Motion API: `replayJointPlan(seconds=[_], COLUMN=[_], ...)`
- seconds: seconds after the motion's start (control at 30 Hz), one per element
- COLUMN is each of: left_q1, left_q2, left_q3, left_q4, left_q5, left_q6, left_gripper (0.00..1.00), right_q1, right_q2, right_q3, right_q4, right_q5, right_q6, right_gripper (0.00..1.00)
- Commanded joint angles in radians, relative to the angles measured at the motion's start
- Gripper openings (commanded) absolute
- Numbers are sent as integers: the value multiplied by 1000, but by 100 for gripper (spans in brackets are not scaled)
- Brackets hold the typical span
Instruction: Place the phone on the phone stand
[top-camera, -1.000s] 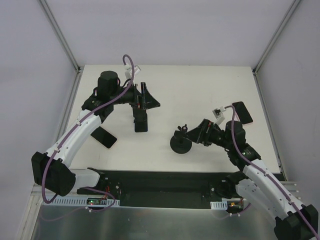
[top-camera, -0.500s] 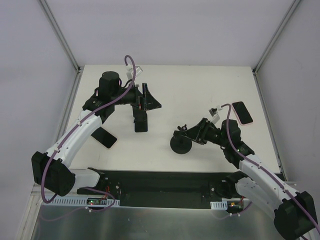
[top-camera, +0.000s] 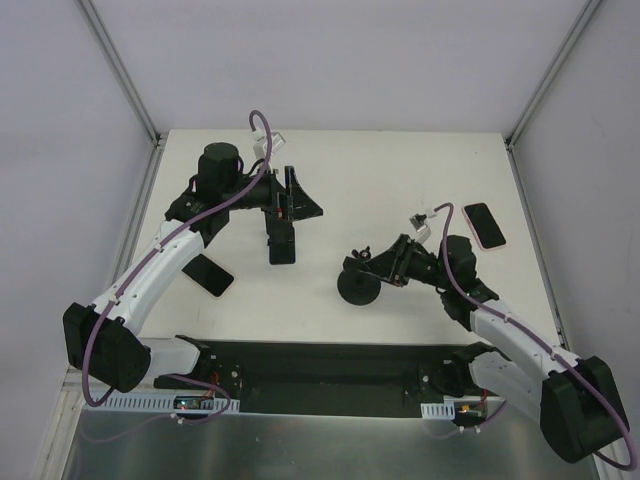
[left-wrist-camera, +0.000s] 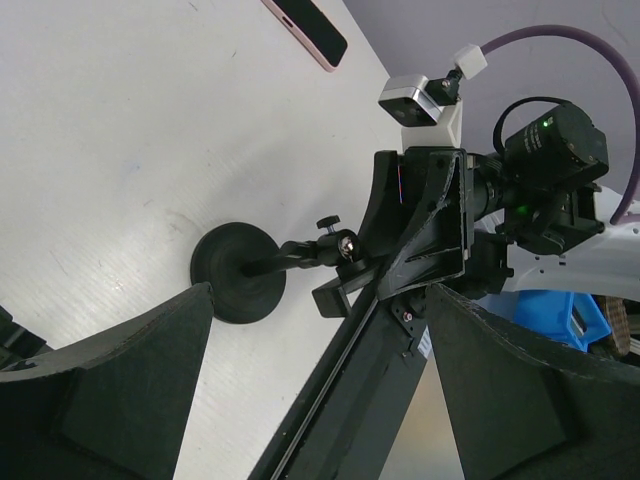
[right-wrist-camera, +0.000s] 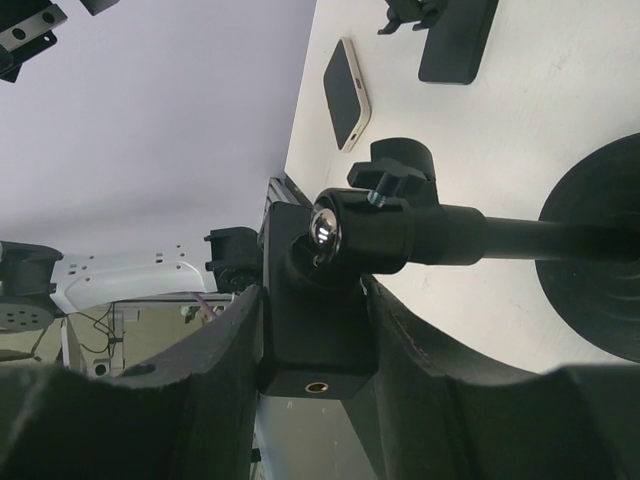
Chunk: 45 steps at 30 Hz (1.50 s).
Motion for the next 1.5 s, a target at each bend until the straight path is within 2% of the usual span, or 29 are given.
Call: replayJointPlan(seconds=[0.0,0.2,0.27,0.33,0.4,0.53,0.63,0.67,0.77,0.8,0.9,1.03,1.1,1.13,1.2,1.33,1.37,1.47], left_q1=[-13,-18,-18,-18,-18,-20,-18,-21,-21,-23,-24,-27,-29,-30,-32,-39,-43,-46], left_q2=[-3,3,4,6,6,7,6,7,6,4,1,4,1,0,-6,-16,-16,-8], left_q3=[21,20,20,20,21,21,23,23,26,26,27,29,29,31,31,28,26,26], left_q4=[30,27,30,30,30,30,30,28,28,28,28,30,28,30,28,28,30,28], left_q5=[21,21,19,21,19,25,28,31,39,42,47,53,54,53,54,44,41,36], left_q6=[6,6,8,8,8,6,5,5,2,2,-2,-6,-6,-5,-6,0,2,3], left_gripper=[85,85,85,85,84,85,85,84,85,85,85,85,85,85,85,85,85,85], right_q1=[-43,-81,-78,-80,-80,-80,-80,-78,-71,-66,-54,-48,-48,-49,-51,-97,-103,-135], right_q2=[57,201,221,234,237,235,202,188,108,87,5,-112,-174,-243,-298,-351,-358,-378], right_q3=[-27,66,112,152,174,243,246,246,245,246,243,208,157,131,78,146,160,203], right_q4=[-6,-4,-79,-243,-276,-474,-500,-511,-593,-621,-682,-663,-632,-617,-598,-799,-828,-908], right_q5=[-78,-342,-384,-394,-405,-346,-293,-257,-133,-96,-16,43,160,266,363,617,739,936], right_q6=[-80,-179,-270,-356,-416,-519,-518,-516,-545,-554,-561,-509,-431,-389,-300,-286,-297,-326], right_gripper=[1,1,1,1,1,1,54,77,99,97,96,96,96,96,96,96,96,96])
